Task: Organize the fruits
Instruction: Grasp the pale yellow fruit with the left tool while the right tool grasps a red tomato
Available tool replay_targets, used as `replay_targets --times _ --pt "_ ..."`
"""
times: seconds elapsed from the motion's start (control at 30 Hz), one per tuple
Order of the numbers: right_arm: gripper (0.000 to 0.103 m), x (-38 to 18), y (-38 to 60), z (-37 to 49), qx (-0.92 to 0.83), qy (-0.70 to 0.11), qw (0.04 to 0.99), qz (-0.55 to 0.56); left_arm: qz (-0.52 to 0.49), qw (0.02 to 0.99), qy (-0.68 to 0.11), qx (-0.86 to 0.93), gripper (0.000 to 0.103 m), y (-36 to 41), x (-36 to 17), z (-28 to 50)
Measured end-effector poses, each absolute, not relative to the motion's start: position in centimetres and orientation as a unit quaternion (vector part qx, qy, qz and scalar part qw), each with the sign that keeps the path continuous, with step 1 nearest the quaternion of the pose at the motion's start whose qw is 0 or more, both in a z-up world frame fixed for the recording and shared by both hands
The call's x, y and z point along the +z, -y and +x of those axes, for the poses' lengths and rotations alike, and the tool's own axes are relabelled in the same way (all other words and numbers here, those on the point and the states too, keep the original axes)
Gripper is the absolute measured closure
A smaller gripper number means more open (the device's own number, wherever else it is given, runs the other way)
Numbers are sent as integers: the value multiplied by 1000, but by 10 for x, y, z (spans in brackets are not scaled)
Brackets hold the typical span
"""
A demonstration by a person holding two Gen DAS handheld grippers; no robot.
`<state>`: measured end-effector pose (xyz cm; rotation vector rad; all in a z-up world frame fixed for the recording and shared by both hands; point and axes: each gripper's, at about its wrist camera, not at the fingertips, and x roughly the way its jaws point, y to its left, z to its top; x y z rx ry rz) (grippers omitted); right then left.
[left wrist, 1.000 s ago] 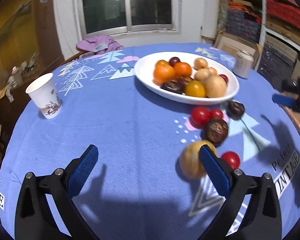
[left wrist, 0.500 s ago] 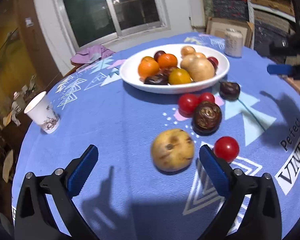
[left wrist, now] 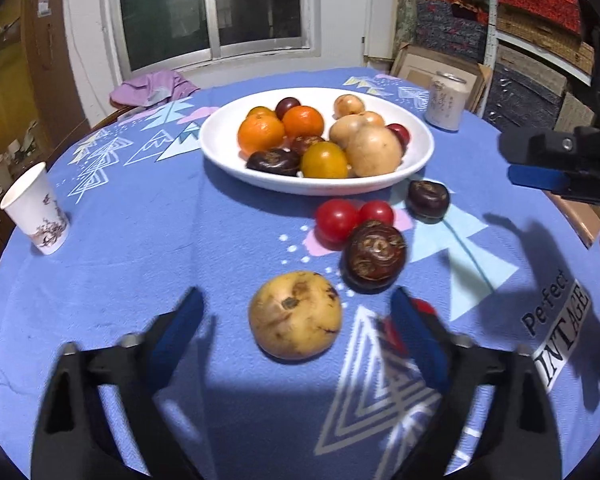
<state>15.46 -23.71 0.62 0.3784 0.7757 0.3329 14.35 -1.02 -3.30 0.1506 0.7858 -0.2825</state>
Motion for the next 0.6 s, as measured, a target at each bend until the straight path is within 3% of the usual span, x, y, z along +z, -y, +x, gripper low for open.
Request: replay_targets --times 0.03,0.27,0.4,0.5,0.6 --pt "16 6 237 155 160 -375 895 183 74 909 -385 -141 35 11 -34 144" --pt "16 4 238 155 157 -378 893 187 42 902 -401 -154 36 4 -38 152" --pt "16 4 238 155 157 -380 893 184 37 896 -412 -159 45 4 -43 155" --pt "16 3 237 155 156 -381 893 184 30 895 -416 -159 45 1 -44 156" --pt "16 2 236 156 155 -382 893 182 25 894 -420 -156 56 -1 -45 157"
